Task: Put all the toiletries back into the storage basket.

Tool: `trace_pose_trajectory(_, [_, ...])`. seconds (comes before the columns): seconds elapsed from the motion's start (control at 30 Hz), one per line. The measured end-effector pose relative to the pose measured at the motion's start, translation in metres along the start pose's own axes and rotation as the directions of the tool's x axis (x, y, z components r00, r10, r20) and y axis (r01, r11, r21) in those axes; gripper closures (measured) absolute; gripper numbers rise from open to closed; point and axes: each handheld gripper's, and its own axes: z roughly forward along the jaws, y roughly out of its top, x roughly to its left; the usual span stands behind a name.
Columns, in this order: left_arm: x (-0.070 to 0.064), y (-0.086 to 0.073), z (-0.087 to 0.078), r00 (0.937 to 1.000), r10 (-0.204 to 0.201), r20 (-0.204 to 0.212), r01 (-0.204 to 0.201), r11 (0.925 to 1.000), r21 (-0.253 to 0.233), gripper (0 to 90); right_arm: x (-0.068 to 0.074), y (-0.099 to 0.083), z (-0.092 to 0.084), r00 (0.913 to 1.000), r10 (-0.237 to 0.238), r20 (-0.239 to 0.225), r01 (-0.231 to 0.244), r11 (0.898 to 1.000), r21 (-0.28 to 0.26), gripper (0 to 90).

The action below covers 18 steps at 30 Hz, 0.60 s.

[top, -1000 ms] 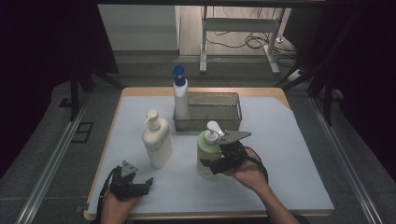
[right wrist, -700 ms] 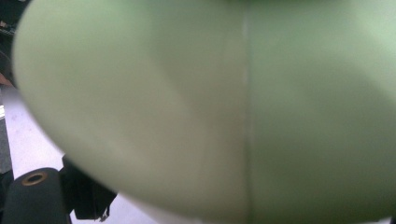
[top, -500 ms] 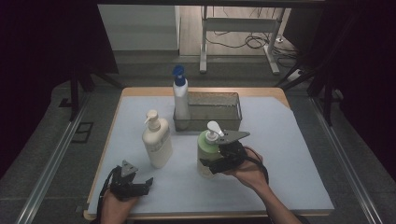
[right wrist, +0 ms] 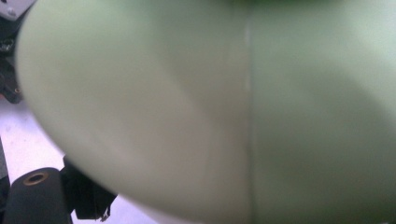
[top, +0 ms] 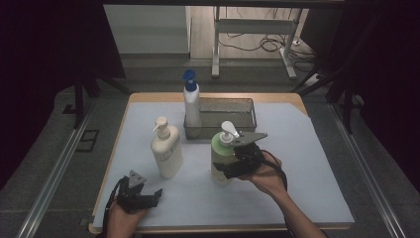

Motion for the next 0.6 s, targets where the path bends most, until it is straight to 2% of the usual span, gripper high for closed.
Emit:
trace_pose_trajectory(0.43, [0.0,0.0,0.0,1.0,0.0,0.0,0.0,1.0,0.0,12.4,-0.008,0.024,-0.008,0.9999,0.016,0.002,-0.016,1.0,-0.021,11.8])
trace_pose_trajectory(0.6, [0.0,0.0,0.0,1.0,0.001,0.0,-0.001,1.0,0.0,12.4,-0.011,0.034,-0.009,0.9998,0.011,0.018,-0.011,1.0,-0.025,11.8])
